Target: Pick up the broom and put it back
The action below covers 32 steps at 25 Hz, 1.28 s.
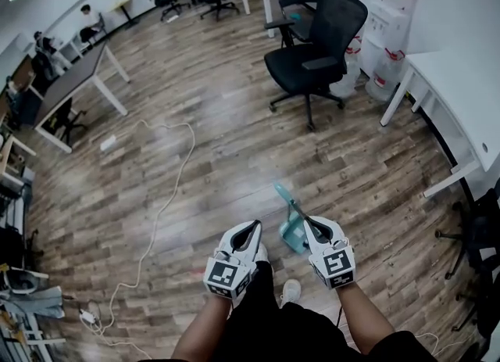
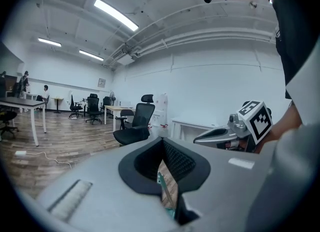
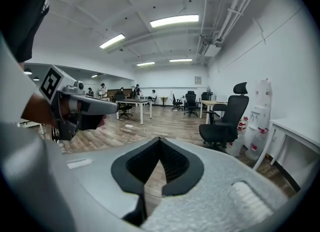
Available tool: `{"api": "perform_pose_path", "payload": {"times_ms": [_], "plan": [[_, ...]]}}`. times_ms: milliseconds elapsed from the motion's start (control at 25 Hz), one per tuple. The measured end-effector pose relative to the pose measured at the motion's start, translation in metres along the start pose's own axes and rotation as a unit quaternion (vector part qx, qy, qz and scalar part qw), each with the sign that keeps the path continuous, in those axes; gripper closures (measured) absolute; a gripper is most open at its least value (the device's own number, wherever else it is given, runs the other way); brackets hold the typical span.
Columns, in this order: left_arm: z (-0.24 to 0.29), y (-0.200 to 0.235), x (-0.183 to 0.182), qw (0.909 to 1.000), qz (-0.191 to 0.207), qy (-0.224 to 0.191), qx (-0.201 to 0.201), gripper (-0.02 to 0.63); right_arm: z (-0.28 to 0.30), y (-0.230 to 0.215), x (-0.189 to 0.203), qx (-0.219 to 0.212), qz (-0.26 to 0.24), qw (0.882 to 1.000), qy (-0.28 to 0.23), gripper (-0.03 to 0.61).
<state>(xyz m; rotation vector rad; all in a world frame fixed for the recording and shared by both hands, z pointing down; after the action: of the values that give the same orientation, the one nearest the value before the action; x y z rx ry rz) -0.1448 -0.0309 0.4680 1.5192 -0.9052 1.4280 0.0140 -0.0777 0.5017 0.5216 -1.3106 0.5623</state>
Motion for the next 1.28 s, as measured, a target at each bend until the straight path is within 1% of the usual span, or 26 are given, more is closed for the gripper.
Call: {"api": "perform_pose_path", "payload": {"times_ms": [80, 200, 280, 400, 640, 760, 960, 1160, 1280], "plan": [[0.008, 0.005, 0.002, 1.0000, 0.000, 0.006, 0.002, 0.595, 0.007, -0.004, 0.012, 0.001, 0.002, 1.000, 0.015, 0.574], [0.013, 0.013, 0.017, 0.9997, -0.001, 0.025, 0.005, 0.595, 0.018, -0.006, 0.031, -0.004, -0.004, 0.999, 0.038, 0.572], [0.014, 0.020, 0.030, 0.9994, -0.008, 0.032, 0.007, 0.595, 0.026, -0.005, 0.043, -0.010, -0.008, 0.998, 0.056, 0.539], [0.019, 0.032, 0.038, 0.9990, -0.011, 0.043, 0.002, 0.595, 0.039, -0.006, 0.062, -0.016, -0.009, 0.996, 0.084, 0.507], [0.020, 0.054, 0.062, 0.9985, -0.019, 0.051, -0.005, 0.595, 0.059, -0.009, 0.099, -0.013, -0.022, 0.991, 0.132, 0.465], [0.023, 0.063, 0.070, 0.9981, -0.023, 0.056, -0.009, 0.595, 0.070, -0.014, 0.121, -0.009, -0.030, 0.988, 0.153, 0.462], [0.025, 0.069, 0.080, 0.9974, -0.027, 0.065, -0.017, 0.595, 0.080, -0.021, 0.152, -0.015, -0.041, 0.980, 0.193, 0.462], [0.020, 0.077, 0.091, 0.9962, -0.033, 0.077, -0.023, 0.595, 0.096, -0.023, 0.177, -0.015, -0.043, 0.976, 0.214, 0.456], [0.018, 0.080, 0.094, 0.9956, -0.034, 0.082, -0.028, 0.595, 0.103, -0.024, 0.184, -0.012, -0.044, 0.974, 0.220, 0.451]]}}
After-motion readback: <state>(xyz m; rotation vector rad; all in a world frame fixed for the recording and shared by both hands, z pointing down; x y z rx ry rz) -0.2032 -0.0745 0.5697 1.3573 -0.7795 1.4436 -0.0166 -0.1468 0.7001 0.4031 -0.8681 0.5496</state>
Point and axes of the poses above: the fingertips, and each gripper's own axes: z forward along the fingers, y to its left, x out of its underside, the point moved 4 cm from there along -z, backward along the fingers, and after that the axes turned 10 degrees about -y, right-handed, at the moved point
